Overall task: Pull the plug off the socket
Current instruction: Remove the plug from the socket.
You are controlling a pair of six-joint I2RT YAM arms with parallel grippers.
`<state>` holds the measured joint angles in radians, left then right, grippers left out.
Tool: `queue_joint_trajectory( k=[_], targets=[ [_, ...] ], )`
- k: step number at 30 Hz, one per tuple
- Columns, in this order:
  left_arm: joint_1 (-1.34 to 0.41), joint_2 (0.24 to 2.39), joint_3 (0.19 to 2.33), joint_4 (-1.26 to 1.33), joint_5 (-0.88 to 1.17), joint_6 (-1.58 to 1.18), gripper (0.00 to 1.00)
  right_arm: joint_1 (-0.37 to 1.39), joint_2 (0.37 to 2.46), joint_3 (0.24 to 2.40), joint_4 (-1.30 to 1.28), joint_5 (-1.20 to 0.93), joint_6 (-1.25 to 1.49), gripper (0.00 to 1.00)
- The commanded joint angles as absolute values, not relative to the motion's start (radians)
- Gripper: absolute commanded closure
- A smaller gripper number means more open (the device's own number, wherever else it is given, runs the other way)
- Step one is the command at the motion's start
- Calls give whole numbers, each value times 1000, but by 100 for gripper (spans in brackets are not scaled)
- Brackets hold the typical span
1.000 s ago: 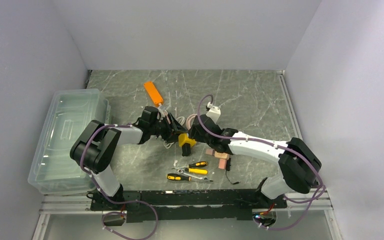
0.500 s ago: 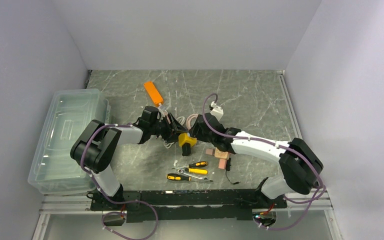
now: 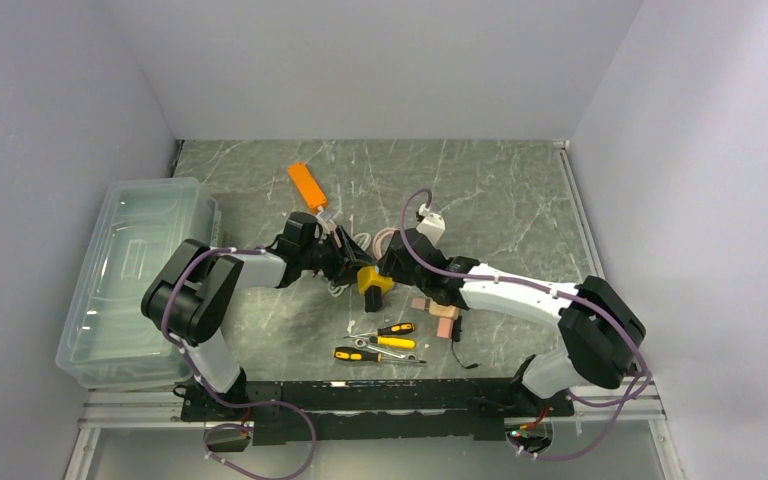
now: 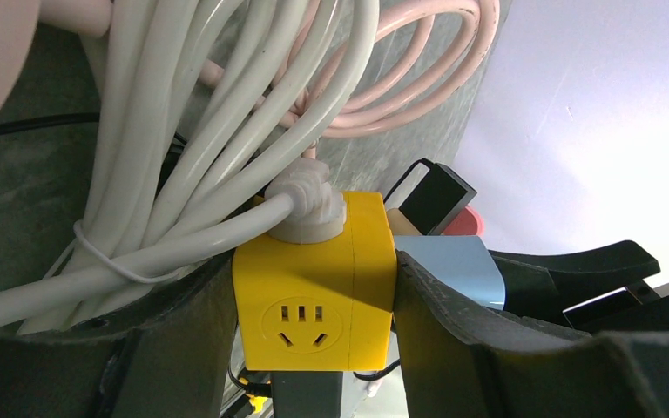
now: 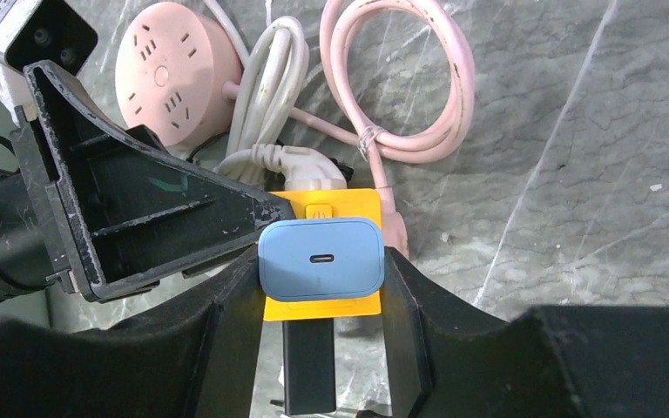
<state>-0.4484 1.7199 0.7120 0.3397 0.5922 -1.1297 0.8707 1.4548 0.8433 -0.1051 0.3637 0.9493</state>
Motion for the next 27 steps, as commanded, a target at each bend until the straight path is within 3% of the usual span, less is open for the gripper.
queue_joint_trajectory(
  k=[1, 14, 27],
  targets=[
    [-465, 1765, 707, 307, 584, -1094, 97, 886, 1455, 891, -166, 473, 916, 100],
    [-465, 1766, 707, 305, 584, -1092, 97, 813, 1420, 826, -97, 341, 943, 100],
    [-465, 1777, 705, 318, 594, -1103, 98, 872, 1445, 899, -172, 451, 904, 100]
  ],
)
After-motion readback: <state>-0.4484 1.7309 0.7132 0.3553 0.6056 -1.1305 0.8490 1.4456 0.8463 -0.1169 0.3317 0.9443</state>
